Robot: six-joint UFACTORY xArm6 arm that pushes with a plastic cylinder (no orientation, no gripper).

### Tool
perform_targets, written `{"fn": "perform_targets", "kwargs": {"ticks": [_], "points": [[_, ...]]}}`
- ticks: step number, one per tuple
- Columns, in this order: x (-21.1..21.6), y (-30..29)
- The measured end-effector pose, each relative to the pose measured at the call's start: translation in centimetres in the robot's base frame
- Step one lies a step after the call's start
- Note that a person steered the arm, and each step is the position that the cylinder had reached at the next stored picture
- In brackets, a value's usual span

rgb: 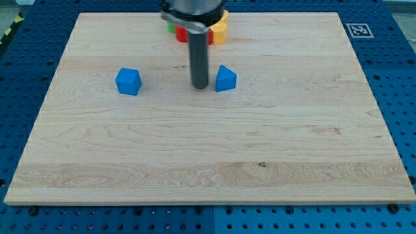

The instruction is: Push blue cube towards the center

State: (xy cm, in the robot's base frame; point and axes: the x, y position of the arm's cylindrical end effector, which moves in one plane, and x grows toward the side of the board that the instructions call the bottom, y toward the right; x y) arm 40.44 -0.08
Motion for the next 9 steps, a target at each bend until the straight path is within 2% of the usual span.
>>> {"fn": "perform_targets", "kwargs": {"ticks": [1,2,3,4,5,6,7,8,9], "points": [[0.7,10.6],[1.7,15.9],[6.6,9.6],[13.7,-1.6],[13.6,-16.7],[7.5,-27.3],[0.2,-28.0],[-0.9,-16.7],[1.2,-3.3]]}}
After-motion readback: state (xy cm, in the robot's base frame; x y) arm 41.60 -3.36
